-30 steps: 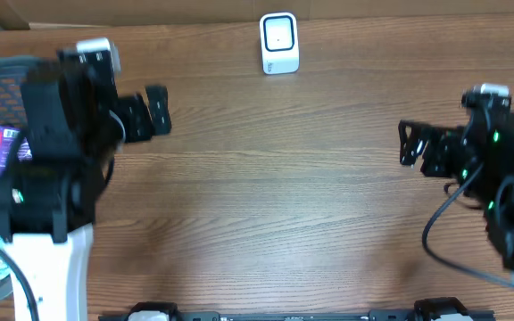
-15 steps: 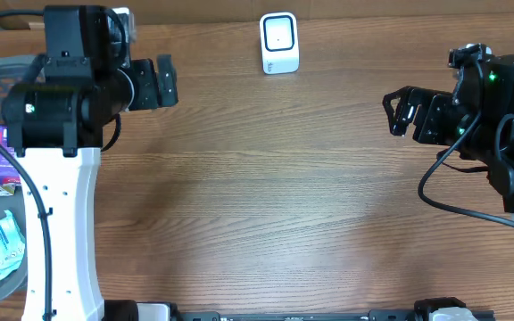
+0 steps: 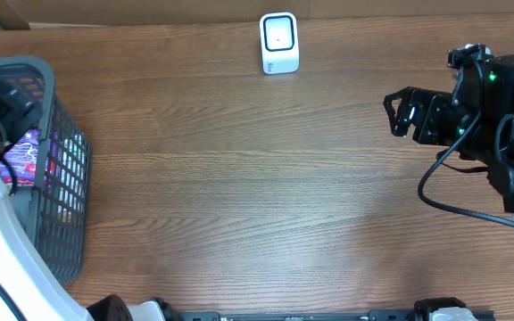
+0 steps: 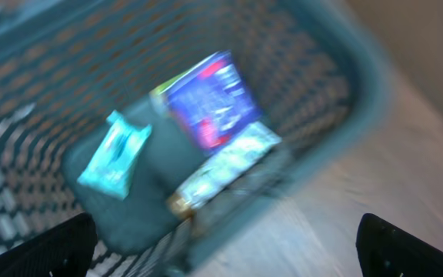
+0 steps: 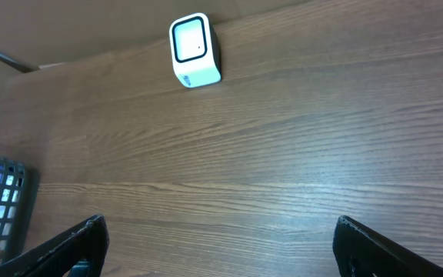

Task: Scan the item barcode
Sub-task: 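Reach the left gripper into the basket and grasp the purple box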

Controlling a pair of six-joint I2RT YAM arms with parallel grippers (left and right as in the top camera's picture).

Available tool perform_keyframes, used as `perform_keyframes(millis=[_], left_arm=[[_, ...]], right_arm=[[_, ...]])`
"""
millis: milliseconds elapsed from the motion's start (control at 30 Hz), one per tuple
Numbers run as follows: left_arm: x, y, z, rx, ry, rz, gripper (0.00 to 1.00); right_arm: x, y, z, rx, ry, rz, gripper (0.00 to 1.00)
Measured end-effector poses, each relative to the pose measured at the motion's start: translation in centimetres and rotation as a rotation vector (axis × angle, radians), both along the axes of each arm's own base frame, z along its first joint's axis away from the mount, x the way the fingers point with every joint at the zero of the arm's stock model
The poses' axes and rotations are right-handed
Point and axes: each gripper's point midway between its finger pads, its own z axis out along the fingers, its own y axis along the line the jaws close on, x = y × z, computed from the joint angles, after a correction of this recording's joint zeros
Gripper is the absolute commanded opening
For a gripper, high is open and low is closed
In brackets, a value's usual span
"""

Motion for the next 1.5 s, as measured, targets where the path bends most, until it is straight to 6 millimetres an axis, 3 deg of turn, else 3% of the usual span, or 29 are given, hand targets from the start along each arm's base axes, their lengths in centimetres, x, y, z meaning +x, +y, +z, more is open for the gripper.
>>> perform_keyframes(millis=[267, 500, 833, 967, 1100, 1367, 1433, 1500], left_arm=[[-2.3, 6.1, -7.4, -0.125, 0.081, 0.251, 0.99], [-0.2, 8.7, -12.8, -0.132, 0.057, 0.273, 1.00], [3.8, 11.7, -19.1, -0.146, 0.041, 0.258, 1.00], [4.3, 12.1, -23.1, -0.199, 0.115, 0.266, 1.00], [4.4, 12.3, -25.6, -0.237, 0.155, 0.295, 1.00], [6.1, 14.1, -29.1, -0.228, 0.139, 0.333, 1.00], [7.1, 14.4, -29.6, -0.225, 0.116, 0.321, 0.93], [7.8, 14.4, -30.1, -0.227, 0.106, 0.303, 0.79]], right_arm=[[-0.3, 0.0, -0.3, -0.002, 0.019, 0.000, 0.94], [-0.8, -0.1, -0.8, -0.005, 0.047, 0.000, 0.94], [-0.8, -0.1, -0.8, -0.005, 0.045, 0.000, 0.94], [-0.8, -0.1, -0.9, -0.005, 0.052, 0.000, 0.94], [-1.0, -0.1, -1.5, -0.008, 0.079, 0.000, 0.94], [-1.2, -0.1, -2.3, -0.012, 0.119, 0.000, 0.94], [-1.3, -0.1, -2.3, -0.012, 0.120, 0.000, 0.94], [-1.4, -0.1, -2.3, -0.012, 0.125, 0.000, 0.94]])
